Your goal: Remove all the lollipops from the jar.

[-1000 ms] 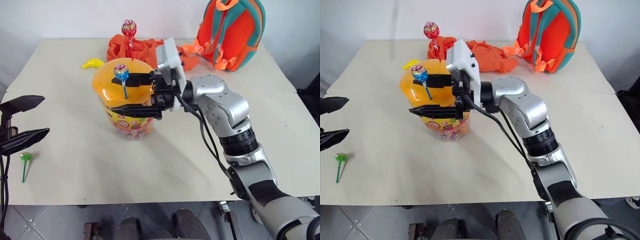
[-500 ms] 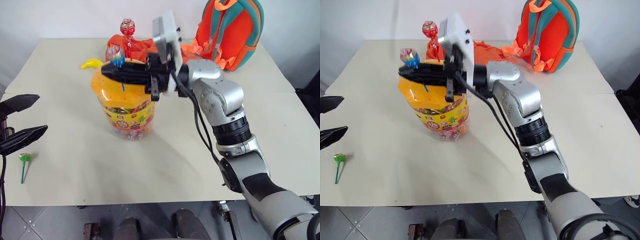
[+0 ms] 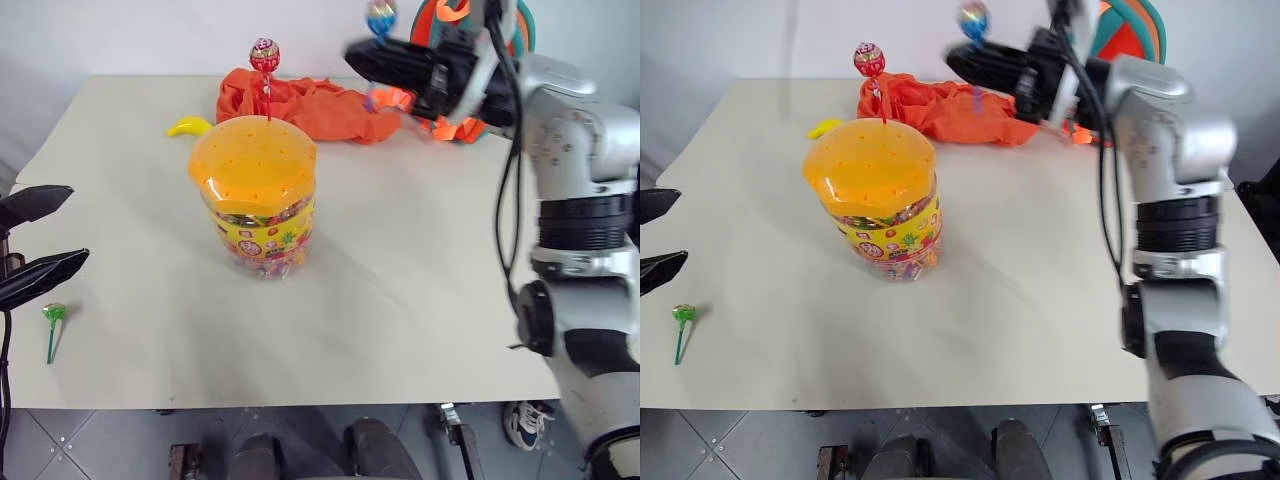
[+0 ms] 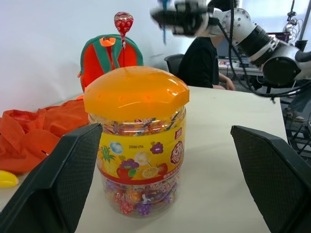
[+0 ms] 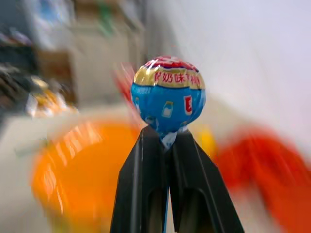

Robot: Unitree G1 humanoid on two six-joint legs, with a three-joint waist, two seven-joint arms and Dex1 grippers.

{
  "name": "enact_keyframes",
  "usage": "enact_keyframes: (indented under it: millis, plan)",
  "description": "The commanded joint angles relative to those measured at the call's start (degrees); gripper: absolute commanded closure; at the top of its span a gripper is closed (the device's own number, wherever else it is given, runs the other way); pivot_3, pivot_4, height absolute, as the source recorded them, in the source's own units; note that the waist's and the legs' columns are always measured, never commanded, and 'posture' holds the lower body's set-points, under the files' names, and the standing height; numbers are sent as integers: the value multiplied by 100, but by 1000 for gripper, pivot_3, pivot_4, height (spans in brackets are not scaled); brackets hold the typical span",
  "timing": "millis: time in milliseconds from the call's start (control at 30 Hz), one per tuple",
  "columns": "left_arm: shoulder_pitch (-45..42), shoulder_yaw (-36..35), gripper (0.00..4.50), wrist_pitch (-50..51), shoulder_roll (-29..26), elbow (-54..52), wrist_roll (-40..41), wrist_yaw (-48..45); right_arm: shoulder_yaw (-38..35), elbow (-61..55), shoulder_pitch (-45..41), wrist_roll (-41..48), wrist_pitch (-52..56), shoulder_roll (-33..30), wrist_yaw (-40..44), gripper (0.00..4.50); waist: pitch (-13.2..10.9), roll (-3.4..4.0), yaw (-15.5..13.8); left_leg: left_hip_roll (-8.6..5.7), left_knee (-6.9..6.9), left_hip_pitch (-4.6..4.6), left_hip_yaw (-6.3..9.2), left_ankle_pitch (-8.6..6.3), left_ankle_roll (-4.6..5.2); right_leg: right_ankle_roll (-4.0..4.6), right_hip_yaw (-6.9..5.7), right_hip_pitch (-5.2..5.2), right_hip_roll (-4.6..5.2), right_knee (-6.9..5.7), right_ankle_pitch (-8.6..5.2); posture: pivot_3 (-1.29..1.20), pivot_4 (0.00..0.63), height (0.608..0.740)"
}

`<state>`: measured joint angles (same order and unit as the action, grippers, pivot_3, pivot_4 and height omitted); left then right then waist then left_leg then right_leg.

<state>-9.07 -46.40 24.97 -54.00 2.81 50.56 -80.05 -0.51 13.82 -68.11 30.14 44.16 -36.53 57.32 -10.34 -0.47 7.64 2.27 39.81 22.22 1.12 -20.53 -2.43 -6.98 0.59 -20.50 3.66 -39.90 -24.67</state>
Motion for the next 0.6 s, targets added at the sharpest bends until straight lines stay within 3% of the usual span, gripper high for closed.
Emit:
enact_keyframes:
  millis: [33,267,400,600]
  plan:
    - [35,-140,0,-9,-13,-220,205,-5,315,-276,572,-490,437,-568,-177,4480,0,0,-9,0,-3,1,-2,0,0,0,5,1,1,9,0,0,150,740]
    - [-69,74,0,-31,-16,-170,260,-53,824,341,1532,-1320,532,-973,-386,4480,-3,5,7,5,-5,3,-22,0,0,0,51,-6,-5,17,0,0,150,740]
    - [-263,159,0,-89,-38,-70,231,33,1191,1620,1616,-2097,237,-700,-1009,4480,-2,4,5,4,0,4,-20,0,0,0,62,-6,-5,17,0,0,150,740]
    - [-131,44,0,-79,-107,-44,80,201,1106,2205,1703,-2341,-61,-415,-1144,4480,10,-15,16,16,13,-4,-20,0,0,0,58,8,-8,20,0,0,150,740]
